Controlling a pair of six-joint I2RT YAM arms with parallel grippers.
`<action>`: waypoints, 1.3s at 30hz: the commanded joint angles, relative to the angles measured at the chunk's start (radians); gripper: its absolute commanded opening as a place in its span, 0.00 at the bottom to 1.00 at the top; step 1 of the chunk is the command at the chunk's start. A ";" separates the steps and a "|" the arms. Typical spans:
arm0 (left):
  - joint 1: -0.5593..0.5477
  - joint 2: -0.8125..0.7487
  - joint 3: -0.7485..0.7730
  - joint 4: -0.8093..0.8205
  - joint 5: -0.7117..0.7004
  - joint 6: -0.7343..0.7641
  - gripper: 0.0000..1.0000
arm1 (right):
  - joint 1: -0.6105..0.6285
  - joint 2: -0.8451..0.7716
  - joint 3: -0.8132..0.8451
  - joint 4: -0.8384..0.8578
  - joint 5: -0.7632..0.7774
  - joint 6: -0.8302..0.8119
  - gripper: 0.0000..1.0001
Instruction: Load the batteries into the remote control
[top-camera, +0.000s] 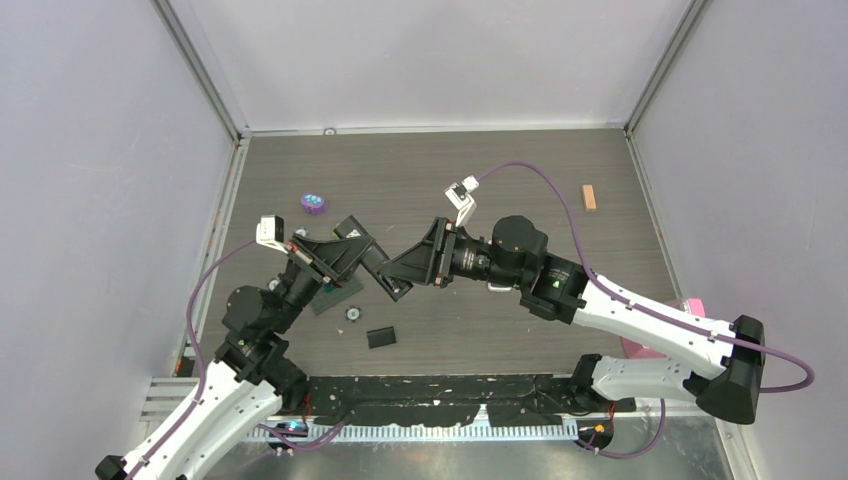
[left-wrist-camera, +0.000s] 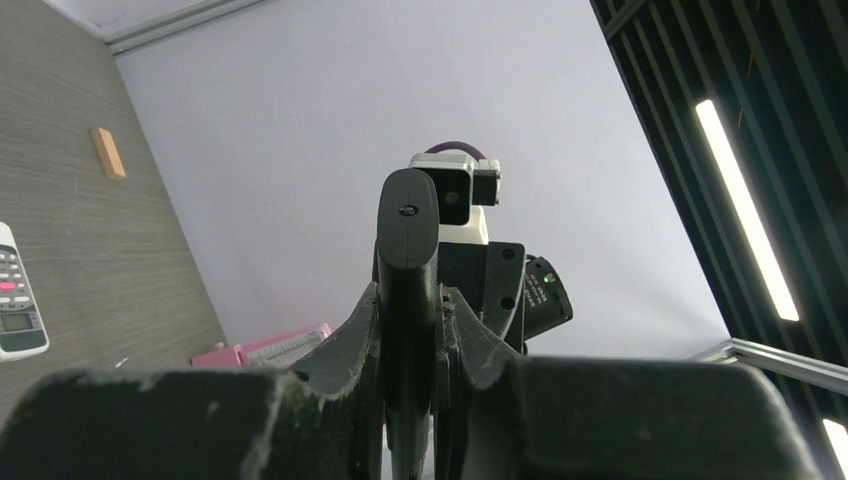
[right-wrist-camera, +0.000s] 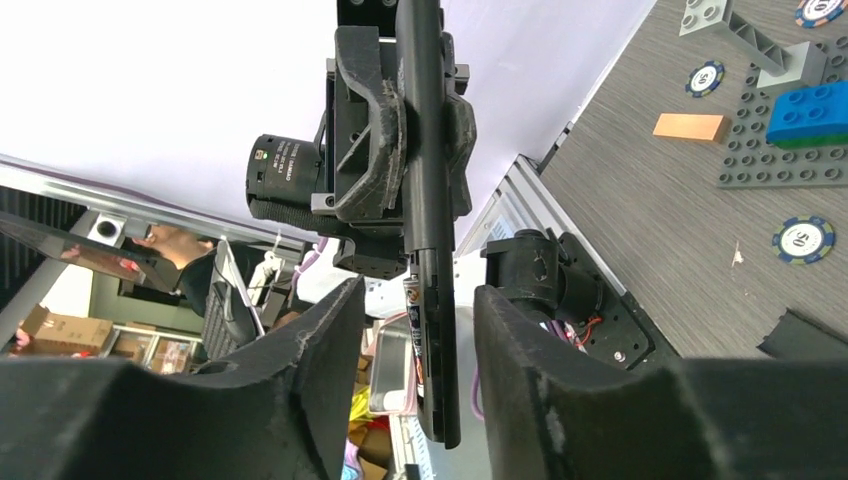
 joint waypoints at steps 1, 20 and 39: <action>0.002 0.002 0.006 0.078 0.007 0.019 0.00 | -0.005 -0.019 0.017 0.003 -0.001 0.001 0.46; 0.002 0.036 0.023 0.132 0.019 0.013 0.00 | -0.005 0.035 0.025 -0.040 -0.061 -0.030 0.22; 0.002 0.007 0.001 0.091 0.011 0.054 0.00 | -0.007 -0.028 0.058 -0.070 0.017 -0.034 0.67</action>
